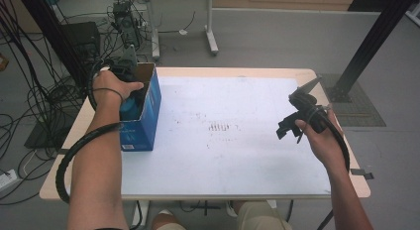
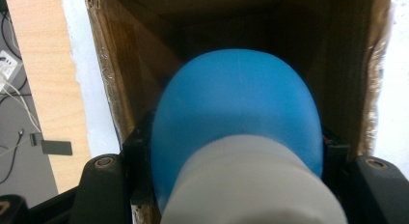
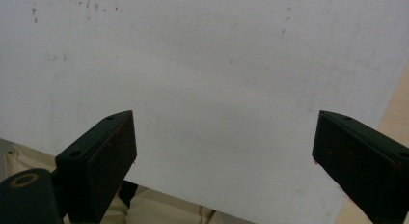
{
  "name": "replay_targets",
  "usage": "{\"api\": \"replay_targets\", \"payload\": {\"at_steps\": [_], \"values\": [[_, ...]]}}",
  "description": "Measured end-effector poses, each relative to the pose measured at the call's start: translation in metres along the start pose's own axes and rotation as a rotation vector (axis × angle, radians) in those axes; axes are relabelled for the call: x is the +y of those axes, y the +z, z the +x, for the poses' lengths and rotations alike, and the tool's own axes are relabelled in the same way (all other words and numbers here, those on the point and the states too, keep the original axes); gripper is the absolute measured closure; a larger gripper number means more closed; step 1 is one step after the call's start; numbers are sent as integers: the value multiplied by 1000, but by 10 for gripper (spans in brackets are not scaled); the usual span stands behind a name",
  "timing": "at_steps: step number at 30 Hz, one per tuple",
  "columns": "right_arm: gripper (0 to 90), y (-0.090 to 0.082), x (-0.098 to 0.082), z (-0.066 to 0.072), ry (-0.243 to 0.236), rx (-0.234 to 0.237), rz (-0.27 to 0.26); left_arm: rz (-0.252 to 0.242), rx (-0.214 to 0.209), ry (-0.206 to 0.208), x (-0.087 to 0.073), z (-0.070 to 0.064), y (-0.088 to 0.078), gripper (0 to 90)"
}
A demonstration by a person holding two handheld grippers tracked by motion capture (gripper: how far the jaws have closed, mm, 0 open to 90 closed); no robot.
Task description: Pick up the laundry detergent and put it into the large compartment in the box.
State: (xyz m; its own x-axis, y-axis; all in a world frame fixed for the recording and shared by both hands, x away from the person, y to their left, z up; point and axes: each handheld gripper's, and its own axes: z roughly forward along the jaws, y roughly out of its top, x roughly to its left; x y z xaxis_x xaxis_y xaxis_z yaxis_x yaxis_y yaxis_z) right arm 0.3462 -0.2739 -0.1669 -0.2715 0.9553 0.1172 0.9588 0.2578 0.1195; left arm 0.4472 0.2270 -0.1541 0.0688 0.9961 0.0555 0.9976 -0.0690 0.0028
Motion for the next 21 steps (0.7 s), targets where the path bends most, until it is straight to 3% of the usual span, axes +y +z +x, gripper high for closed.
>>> {"api": "replay_targets", "payload": {"at_steps": [10,21], "values": [[82,1,1,2,-6,-1,4,23,-9,10,0,-2,15,375],[82,1,2,2,-2,-3,6,17,-7,12,0,-2,16,373]]}}
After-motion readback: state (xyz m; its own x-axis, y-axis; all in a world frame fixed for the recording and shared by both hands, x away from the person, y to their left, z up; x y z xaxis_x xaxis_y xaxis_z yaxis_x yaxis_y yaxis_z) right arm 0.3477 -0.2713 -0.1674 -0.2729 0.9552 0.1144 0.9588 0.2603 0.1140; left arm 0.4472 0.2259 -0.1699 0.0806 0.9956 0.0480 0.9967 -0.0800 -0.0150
